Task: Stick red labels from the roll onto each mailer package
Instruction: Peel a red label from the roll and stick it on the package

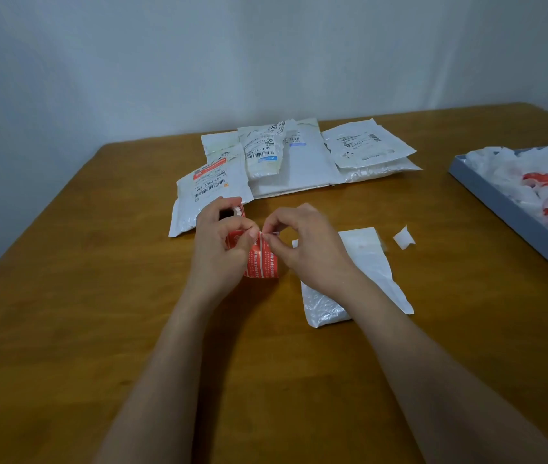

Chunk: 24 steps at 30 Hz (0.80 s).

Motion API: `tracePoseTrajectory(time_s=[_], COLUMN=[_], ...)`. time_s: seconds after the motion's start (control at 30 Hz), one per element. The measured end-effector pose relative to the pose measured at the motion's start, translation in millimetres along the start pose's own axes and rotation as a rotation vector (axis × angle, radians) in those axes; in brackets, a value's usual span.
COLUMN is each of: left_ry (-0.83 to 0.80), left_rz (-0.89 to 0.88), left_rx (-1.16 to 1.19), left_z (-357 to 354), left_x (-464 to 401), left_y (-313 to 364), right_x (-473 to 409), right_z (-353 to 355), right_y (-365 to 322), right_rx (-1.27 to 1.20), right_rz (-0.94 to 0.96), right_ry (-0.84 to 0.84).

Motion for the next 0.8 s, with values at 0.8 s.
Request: tracePoseTrajectory(time_s=[0.8], left_ry=[-0.017], left_rz=[-0.081], left_rx=[-0.098], left_z=[-4], left_x=[-1], left_y=[-10], right_x=[-1], right_z=[15], right_y=[-3], right_rx=[0.08], right_rz=[-0.134], right_ry=[-0.11])
Point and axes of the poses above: each hand's wrist, its own x-axis away from the middle knuckle, its own z-axis out of the back of the hand, y = z × x, the point moved 2 cm from there along -x, towards the middle knuckle, and after that the axes turned 15 degrees about y, right-handed, at the moved point
